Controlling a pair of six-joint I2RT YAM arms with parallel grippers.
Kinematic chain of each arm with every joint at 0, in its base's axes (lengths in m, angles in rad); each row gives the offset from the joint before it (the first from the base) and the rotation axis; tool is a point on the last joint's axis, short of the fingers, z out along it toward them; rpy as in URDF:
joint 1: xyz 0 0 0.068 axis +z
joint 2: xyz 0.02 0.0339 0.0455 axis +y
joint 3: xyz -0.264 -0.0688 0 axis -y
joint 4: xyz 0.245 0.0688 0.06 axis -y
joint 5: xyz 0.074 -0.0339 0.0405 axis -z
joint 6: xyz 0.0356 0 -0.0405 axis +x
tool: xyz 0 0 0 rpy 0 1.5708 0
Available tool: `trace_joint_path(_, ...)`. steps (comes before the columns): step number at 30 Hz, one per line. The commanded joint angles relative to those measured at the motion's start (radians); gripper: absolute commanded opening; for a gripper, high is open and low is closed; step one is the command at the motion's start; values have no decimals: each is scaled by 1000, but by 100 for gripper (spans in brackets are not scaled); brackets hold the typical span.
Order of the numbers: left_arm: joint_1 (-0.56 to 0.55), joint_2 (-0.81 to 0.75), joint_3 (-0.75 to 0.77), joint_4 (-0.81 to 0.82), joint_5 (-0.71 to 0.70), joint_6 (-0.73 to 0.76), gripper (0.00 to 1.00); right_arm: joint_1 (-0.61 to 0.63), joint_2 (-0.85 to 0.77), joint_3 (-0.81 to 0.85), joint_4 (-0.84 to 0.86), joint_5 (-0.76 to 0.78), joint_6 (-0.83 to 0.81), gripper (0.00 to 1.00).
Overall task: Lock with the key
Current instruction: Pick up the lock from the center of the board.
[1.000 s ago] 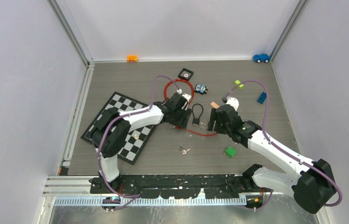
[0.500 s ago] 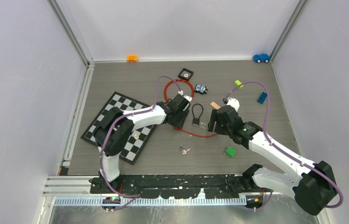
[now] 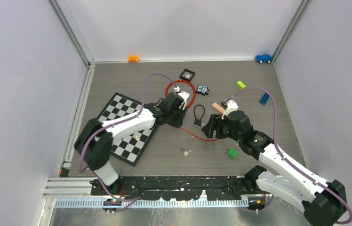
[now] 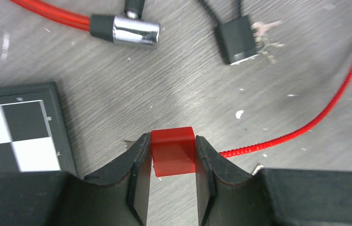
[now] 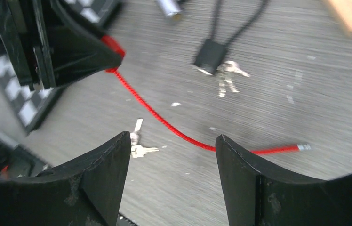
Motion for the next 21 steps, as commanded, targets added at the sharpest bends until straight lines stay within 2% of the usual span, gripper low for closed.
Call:
trace_joint_path(1, 2, -200, -29, 67, 57, 48, 0, -2, -72, -49, 290, -305, -41, 71)
trace_joint_path(6, 3, -336, -66, 65, 156, 116, 0, 6, -22, 5, 319, -462, -87, 71)
trace_joint_path(11, 3, -417, -65, 31, 225, 149, 0, 34, 10, 37, 350, -481, -165, 69)
trace_joint_path(21, 2, -449, -65, 18, 230, 156, 0, 98, 114, 64, 493, -551, -98, 66)
